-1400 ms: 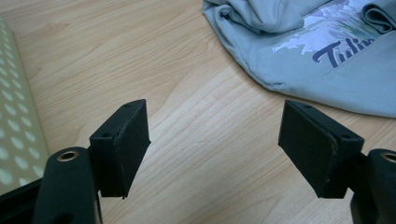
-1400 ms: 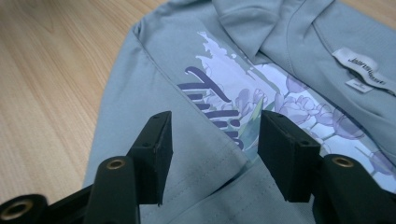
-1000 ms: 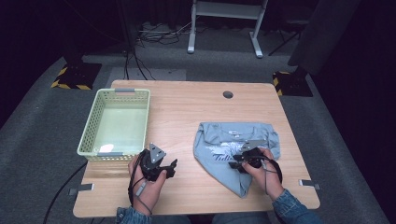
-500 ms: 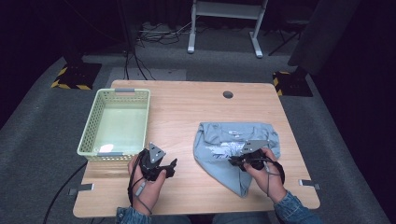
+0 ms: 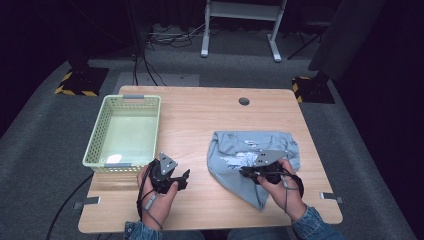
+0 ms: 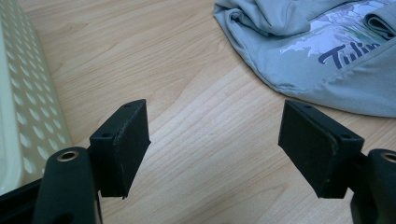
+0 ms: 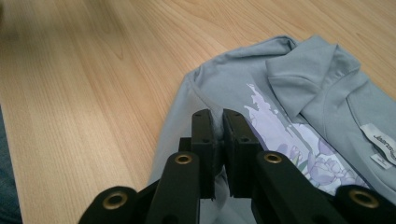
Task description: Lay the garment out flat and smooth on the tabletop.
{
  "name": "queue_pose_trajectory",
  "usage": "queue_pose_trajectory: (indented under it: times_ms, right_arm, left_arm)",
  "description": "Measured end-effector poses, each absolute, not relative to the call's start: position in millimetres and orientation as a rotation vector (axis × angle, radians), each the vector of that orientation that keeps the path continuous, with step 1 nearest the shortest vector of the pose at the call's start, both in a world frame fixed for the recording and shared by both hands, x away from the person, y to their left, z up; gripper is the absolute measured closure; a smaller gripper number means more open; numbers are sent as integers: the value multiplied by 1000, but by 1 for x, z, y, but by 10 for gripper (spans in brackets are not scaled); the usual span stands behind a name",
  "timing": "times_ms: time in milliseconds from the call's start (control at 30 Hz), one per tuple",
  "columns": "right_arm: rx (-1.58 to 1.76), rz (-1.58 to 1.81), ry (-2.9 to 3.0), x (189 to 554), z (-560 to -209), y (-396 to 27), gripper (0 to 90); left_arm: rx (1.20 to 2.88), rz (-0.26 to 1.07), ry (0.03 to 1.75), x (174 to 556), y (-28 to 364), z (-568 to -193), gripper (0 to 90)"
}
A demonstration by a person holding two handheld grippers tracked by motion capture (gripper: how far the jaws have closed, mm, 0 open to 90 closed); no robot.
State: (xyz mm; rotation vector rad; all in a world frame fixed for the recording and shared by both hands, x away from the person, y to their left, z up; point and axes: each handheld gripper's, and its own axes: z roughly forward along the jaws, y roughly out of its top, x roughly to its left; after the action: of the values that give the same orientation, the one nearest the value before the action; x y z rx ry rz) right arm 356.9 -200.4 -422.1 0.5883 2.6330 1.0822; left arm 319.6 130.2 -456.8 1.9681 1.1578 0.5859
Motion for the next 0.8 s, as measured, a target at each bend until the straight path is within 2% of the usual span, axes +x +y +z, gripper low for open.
queue_pose_trajectory:
  times_ms: [800]
  right_arm:
    - [389,1111,2694,343,-409,-160,841]
  left_arm:
    - [1931,625,1231,299,154,-457,243]
